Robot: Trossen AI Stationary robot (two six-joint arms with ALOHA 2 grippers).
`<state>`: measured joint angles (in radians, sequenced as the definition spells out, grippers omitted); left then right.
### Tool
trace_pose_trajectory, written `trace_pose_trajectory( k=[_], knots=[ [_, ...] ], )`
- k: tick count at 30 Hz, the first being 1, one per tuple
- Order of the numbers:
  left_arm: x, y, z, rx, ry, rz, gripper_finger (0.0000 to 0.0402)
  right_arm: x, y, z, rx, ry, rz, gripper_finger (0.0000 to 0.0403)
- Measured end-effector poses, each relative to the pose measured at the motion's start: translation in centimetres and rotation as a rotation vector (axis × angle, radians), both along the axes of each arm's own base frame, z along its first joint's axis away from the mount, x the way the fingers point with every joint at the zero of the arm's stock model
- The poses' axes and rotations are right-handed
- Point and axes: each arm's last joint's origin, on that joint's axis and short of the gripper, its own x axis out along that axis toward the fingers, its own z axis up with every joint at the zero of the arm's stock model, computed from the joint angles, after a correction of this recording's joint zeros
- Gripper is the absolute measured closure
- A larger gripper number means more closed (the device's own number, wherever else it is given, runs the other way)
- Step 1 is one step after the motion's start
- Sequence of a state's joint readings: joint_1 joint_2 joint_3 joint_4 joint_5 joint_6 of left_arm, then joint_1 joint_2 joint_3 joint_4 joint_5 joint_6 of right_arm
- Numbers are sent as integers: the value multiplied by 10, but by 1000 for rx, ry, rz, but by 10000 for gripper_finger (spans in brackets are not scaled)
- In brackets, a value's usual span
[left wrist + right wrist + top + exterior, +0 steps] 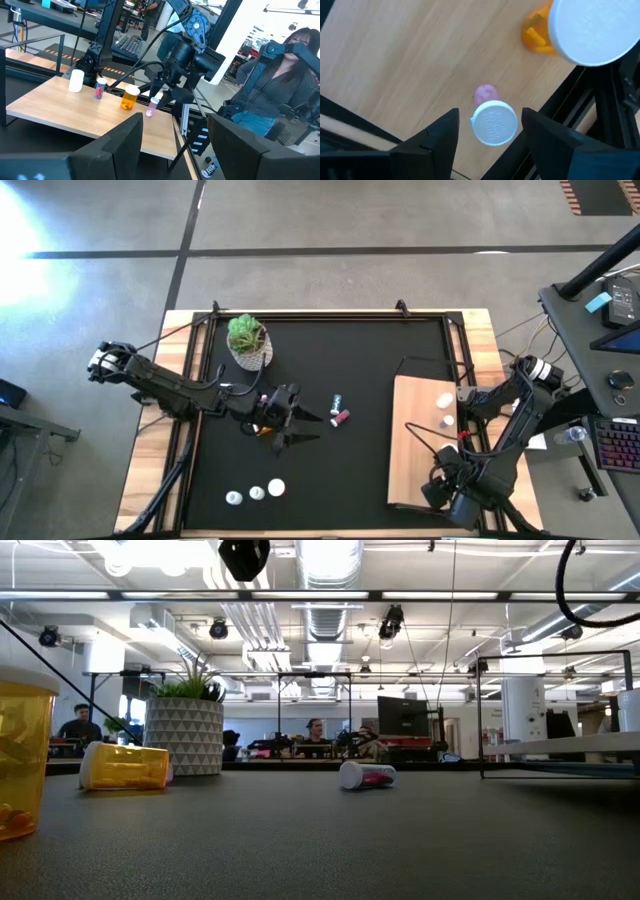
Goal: Pick and place medicine bottles onto shelf by color
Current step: Put the right pink tablet bottle on the shelf, then adjust the orange pill bottle on the shelf
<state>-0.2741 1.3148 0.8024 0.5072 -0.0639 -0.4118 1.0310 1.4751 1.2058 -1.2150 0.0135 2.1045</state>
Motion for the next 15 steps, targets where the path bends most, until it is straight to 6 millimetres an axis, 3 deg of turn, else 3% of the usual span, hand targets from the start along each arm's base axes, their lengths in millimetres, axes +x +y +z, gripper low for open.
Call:
trace_pose_trajectory(
  k=[6,15],
  knots=[
    [0,0,0,0,0,2,194,0,0,26,70,-46,20,175],
    [0,0,0,0,1,16,194,-4,-7,54,9,-20,23,170]
  ],
)
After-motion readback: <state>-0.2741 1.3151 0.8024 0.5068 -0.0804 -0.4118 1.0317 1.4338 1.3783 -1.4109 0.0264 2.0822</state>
